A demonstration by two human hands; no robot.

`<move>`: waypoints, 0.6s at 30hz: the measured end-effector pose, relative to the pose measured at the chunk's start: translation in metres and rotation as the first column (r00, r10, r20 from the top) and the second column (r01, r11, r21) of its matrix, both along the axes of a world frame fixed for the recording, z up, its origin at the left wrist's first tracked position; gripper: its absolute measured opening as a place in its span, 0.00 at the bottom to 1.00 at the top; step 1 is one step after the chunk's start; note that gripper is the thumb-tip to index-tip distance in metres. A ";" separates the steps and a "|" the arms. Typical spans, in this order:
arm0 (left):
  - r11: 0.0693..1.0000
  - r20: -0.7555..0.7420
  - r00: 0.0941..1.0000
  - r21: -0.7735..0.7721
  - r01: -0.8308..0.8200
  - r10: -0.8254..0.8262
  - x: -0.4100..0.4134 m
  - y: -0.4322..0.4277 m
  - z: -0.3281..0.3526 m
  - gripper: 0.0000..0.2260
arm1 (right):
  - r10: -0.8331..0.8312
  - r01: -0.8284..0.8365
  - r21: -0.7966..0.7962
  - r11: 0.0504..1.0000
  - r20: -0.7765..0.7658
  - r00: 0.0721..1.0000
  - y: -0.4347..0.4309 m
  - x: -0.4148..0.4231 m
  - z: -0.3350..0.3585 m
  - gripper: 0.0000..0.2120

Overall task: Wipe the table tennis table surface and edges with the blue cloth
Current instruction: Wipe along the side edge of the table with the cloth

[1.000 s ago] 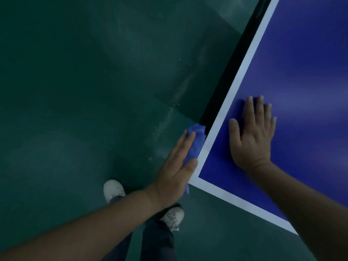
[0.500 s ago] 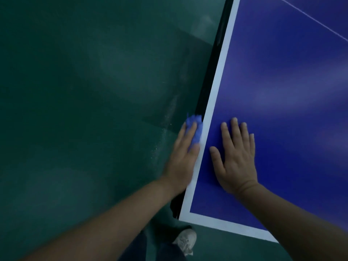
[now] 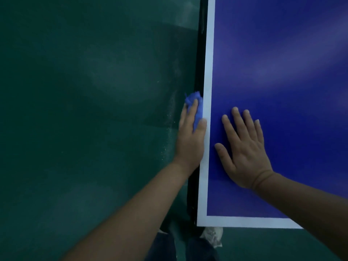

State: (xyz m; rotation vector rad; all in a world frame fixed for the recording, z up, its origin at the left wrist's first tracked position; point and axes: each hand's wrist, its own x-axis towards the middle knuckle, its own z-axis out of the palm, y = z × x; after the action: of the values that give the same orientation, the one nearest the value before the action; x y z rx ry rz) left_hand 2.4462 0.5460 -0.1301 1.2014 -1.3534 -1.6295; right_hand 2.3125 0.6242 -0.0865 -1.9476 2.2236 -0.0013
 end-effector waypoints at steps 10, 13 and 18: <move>1.000 0.009 1.000 0.019 0.014 -0.014 0.014 0.038 -0.001 0.23 | 0.009 -0.009 -0.028 1.000 0.015 1.000 -0.001 -0.003 -0.003 0.33; 0.999 0.044 0.999 0.028 0.023 -0.024 -0.012 -0.026 0.000 0.22 | 0.015 -0.015 -0.028 0.999 0.008 1.000 0.000 -0.002 -0.003 0.33; 1.000 0.011 1.000 -0.018 0.007 -0.007 -0.005 -0.007 0.000 0.23 | 0.008 -0.007 -0.026 1.000 0.020 1.000 -0.001 -0.003 -0.002 0.33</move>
State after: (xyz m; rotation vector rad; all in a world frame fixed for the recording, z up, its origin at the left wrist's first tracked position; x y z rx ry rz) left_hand 2.4410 0.5387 -0.1298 1.1978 -1.3773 -1.6150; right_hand 2.3097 0.6229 -0.0882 -1.9607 2.2143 -0.0485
